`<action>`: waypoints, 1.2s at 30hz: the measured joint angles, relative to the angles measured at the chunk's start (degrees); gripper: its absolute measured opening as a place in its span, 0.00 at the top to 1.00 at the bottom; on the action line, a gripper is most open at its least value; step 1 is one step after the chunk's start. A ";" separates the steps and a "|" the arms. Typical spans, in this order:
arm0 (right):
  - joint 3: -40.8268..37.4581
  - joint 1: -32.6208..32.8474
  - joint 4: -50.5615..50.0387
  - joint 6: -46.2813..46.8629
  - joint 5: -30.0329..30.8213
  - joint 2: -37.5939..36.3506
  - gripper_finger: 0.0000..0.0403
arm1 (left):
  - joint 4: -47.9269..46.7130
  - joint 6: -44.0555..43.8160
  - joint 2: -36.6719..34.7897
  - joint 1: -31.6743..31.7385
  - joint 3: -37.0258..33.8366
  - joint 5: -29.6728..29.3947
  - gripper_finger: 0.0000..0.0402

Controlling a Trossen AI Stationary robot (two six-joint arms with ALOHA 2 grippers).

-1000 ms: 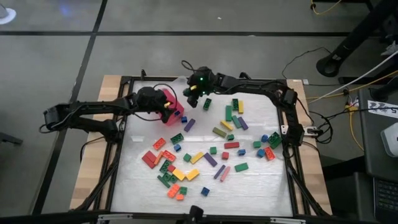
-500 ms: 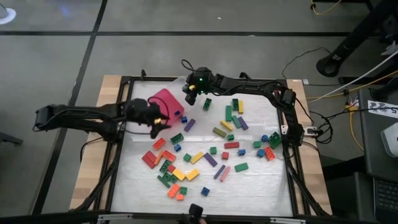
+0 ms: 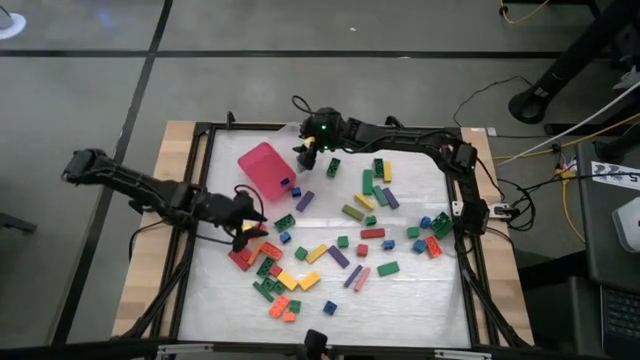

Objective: Sort blocks by size
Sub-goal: Put the big orange game piece into the white bin

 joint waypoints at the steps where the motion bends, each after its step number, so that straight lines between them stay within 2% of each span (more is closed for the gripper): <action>1: 0.02 0.00 -0.68 0.03 -0.52 -0.90 0.41 | -0.43 -0.53 0.00 -0.97 0.00 -1.50 0.47; 7: 0.02 0.07 -12.18 0.06 -2.30 -7.83 0.41 | -7.03 -5.89 0.97 -5.12 0.00 -11.59 0.47; 13: 0.04 0.07 -23.48 -1.49 -3.44 -14.92 0.41 | -11.50 -9.98 5.52 -6.83 0.00 -18.58 0.47; 24: 0.04 0.07 -41.54 -3.14 -4.94 -26.06 0.41 | -11.03 -14.95 18.03 -6.79 0.00 -19.43 0.47; 30: 0.04 0.07 -46.95 -3.14 -4.94 -27.61 0.41 | -10.42 -18.98 21.87 -6.85 0.00 -19.14 0.47; 36: 0.04 0.07 -51.35 -3.12 -4.94 -27.64 0.41 | -8.53 -18.11 24.63 -6.85 0.04 -18.46 0.47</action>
